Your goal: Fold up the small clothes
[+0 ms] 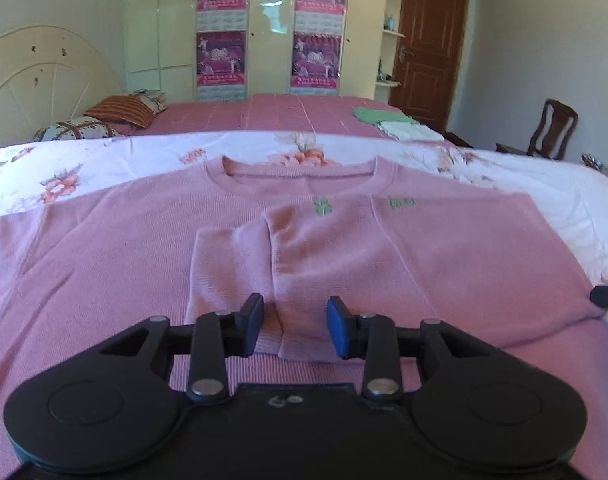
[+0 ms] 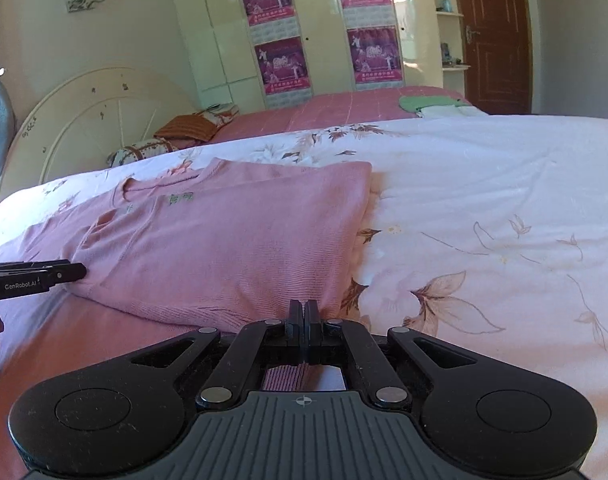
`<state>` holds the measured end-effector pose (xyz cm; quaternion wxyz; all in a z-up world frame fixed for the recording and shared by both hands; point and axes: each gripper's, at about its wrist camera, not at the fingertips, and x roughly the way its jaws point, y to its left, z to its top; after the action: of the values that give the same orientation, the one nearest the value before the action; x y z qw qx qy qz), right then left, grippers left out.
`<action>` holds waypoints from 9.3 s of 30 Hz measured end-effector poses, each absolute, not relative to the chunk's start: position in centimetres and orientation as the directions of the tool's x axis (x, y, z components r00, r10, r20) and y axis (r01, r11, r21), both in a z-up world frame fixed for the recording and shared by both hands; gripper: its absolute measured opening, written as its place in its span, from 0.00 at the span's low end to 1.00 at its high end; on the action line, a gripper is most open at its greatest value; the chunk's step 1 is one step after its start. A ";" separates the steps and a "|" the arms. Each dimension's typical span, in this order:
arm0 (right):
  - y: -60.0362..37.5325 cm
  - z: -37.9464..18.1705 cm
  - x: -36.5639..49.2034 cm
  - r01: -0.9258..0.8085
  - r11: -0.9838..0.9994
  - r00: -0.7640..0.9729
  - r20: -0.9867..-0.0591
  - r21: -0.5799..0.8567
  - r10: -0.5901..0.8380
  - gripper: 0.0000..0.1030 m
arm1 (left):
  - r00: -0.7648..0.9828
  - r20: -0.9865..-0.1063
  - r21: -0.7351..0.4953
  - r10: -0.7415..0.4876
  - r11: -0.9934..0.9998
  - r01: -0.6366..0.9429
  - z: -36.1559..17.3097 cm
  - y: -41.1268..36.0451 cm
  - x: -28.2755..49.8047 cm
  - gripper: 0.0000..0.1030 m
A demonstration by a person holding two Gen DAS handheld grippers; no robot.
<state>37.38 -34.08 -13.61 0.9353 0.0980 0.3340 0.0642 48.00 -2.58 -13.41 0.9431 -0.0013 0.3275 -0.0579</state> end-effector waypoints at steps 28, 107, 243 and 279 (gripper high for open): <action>-22.2 -12.1 35.9 0.175 0.965 0.679 -0.734 0.197 0.027 0.00 | 0.738 -0.674 -0.085 0.030 0.989 -0.119 -11.5 17.7 37.2 0.50; -12.1 -13.4 47.7 0.041 0.813 0.658 -0.627 0.581 0.416 0.26 | 0.767 -0.641 -0.094 0.038 0.987 -0.128 -12.2 20.5 38.2 0.68; -21.7 -13.1 40.8 -0.090 0.942 0.746 -0.606 0.322 0.278 0.24 | 0.716 -0.697 0.099 0.048 0.995 0.030 -13.7 8.7 44.9 0.78; -22.8 -14.2 45.1 -0.020 0.980 0.746 -0.649 0.197 0.146 0.07 | 0.720 -0.685 -0.108 -0.111 0.993 0.051 -13.3 16.2 58.8 0.81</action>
<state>45.10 -22.79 -14.25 0.9302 0.0892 0.3534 0.0444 58.78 16.19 -13.29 0.9264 -0.0407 0.3718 -0.0438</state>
